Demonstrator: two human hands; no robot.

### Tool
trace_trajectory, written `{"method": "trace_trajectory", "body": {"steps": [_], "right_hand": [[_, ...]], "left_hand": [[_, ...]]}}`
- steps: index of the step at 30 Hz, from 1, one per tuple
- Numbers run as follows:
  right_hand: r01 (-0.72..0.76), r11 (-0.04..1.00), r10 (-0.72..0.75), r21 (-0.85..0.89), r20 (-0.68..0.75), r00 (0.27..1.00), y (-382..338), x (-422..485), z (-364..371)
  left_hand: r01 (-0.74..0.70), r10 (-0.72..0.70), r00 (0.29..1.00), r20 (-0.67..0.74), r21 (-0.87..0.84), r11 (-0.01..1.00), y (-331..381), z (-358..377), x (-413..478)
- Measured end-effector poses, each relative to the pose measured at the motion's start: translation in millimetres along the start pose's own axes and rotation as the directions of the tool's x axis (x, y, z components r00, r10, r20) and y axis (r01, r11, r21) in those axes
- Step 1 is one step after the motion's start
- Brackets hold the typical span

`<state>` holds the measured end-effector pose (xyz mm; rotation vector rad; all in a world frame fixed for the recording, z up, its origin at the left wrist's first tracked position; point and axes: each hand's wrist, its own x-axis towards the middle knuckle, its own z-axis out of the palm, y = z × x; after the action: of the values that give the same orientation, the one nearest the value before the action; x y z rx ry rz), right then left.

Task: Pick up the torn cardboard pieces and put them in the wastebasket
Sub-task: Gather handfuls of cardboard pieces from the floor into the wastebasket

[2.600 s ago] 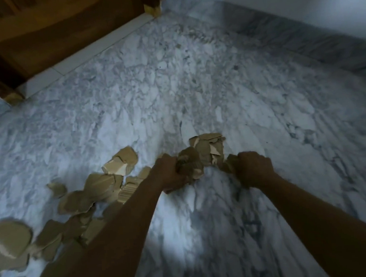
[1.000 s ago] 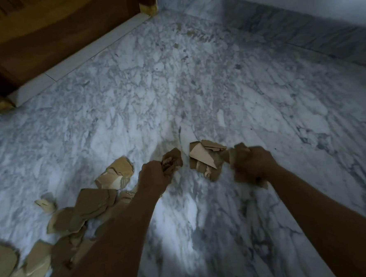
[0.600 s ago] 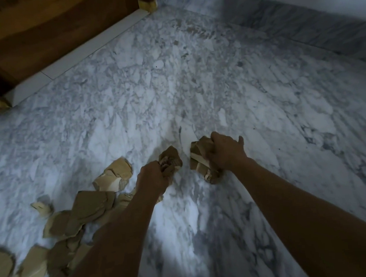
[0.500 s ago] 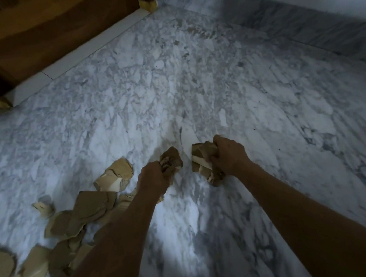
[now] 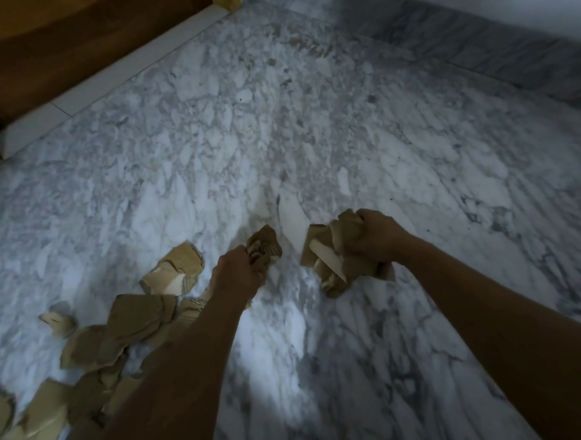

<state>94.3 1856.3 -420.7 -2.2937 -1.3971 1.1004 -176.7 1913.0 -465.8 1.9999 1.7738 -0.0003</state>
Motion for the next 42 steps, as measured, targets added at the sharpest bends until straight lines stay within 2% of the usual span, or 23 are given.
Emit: {"method": "trace_trajectory", "body": {"steps": [2, 4, 7, 10, 13, 16, 19, 20, 22, 23, 24, 26, 28, 30, 32, 34, 38, 40, 42], "right_hand": [[0.034, 0.997, -0.031, 0.066, -0.034, 0.999, -3.2, -10.3, -20.7], [0.087, 0.995, -0.082, 0.055, -0.093, 0.992, -7.9, -22.0, -37.6], [0.21, 0.969, -0.23, -0.13, -0.163, 0.959, -14.5, -37.8, -41.5], [0.306, 0.876, -0.354, -0.372, -0.067, 0.933, -7.8, -43.2, -13.1], [0.304, 0.808, -0.357, -0.504, -0.009, 0.934, 4.0, -42.8, 23.6], [0.214, 0.816, -0.319, -0.537, -0.108, 0.942, 7.7, -39.3, 38.5], [0.073, 0.889, -0.158, -0.452, -0.155, 0.975, -0.3, -28.1, 27.4], [0.026, 0.934, -0.085, -0.355, -0.152, 0.985, -5.6, -23.7, 17.9], [-0.045, 0.999, 0.041, -0.03, -0.126, 0.991, -21.0, -14.0, -2.2], [-0.062, 0.992, 0.072, 0.113, -0.092, 0.993, -28.5, -7.8, -8.4], [-0.07, 0.983, 0.079, 0.17, -0.05, 0.996, -36.1, -3.3, -9.4], [-0.096, 0.994, 0.094, 0.056, 0.024, 0.995, -44.6, 4.7, 10.2], [-0.112, 0.991, 0.109, -0.069, -0.044, 0.993, -43.0, 11.0, 46.5], [-0.091, 0.993, 0.078, -0.079, -0.16, 0.984, -38.7, 11.4, 72.4], [-0.09, 0.992, 0.073, -0.091, -0.178, 0.981, -40.4, 9.1, 77.6], [-0.154, 0.984, 0.138, -0.085, -0.163, 0.977, -37.4, 6.1, 73.9], [-0.144, 0.978, 0.109, -0.153, -0.215, 0.97, -43.0, 2.5, 77.4], [-0.075, 0.964, 0.009, -0.253, -0.254, 0.967, -48.8, -2.5, 84.8], [-0.014, 0.912, -0.113, -0.41, -0.284, 0.952, -48.2, -6.8, 92.4]], "left_hand": [[0.004, -0.004, 1.0, 0.003, -0.013, 1.0, 1.7, -1.8, -1.2], [0.013, -0.013, 1.0, 0.003, -0.027, 1.0, 3.2, -3.4, -3.5], [0.014, -0.015, 1.0, -0.007, -0.041, 0.999, 4.3, -4.3, -6.2], [0.002, -0.003, 1.0, -0.016, -0.038, 0.999, 2.7, -3.2, -6.6], [-0.013, 0.012, 0.999, -0.04, -0.033, 0.999, 0.3, -0.4, -7.2], [-0.009, 0.008, 0.999, -0.041, -0.027, 1.0, -0.5, 0.8, -6.0], [0.001, -0.001, 1.0, -0.027, -0.013, 1.0, -0.6, 0.7, -4.5], [0.003, -0.003, 1.0, -0.021, -0.018, 1.0, -0.8, 0.4, -4.4], [0.005, -0.005, 1.0, -0.015, -0.029, 1.0, -2.5, -0.1, -3.5], [0.006, -0.006, 1.0, -0.012, -0.029, 1.0, -2.8, -0.7, -3.2], [0.003, -0.003, 1.0, -0.008, -0.03, 1.0, -2.8, -1.7, -3.7], [-0.002, 0.002, 1.0, 0.0, -0.031, 1.0, -3.3, -3.6, -3.8], [-0.019, 0.019, 0.999, 0.045, -0.012, 1.0, -4.9, -6.4, -1.5], [-0.037, 0.039, 0.996, 0.083, -0.024, 0.999, -9.8, -13.2, 3.9], [-0.012, 0.019, 0.997, 0.078, -0.088, 0.996, -19.6, -32.6, 12.8], [0.071, -0.058, 0.993, 0.102, -0.134, 0.988, -39.8, -62.4, 25.9], [0.169, -0.198, 0.952, 0.232, 0.138, 0.976, -103.0, -103.6, 44.0], [0.136, -0.191, 0.944, 0.27, 0.209, 0.968, -129.6, -99.7, 35.8], [0.083, -0.128, 0.969, 0.21, 0.209, 0.974, -142.9, -89.8, 21.0]]}}
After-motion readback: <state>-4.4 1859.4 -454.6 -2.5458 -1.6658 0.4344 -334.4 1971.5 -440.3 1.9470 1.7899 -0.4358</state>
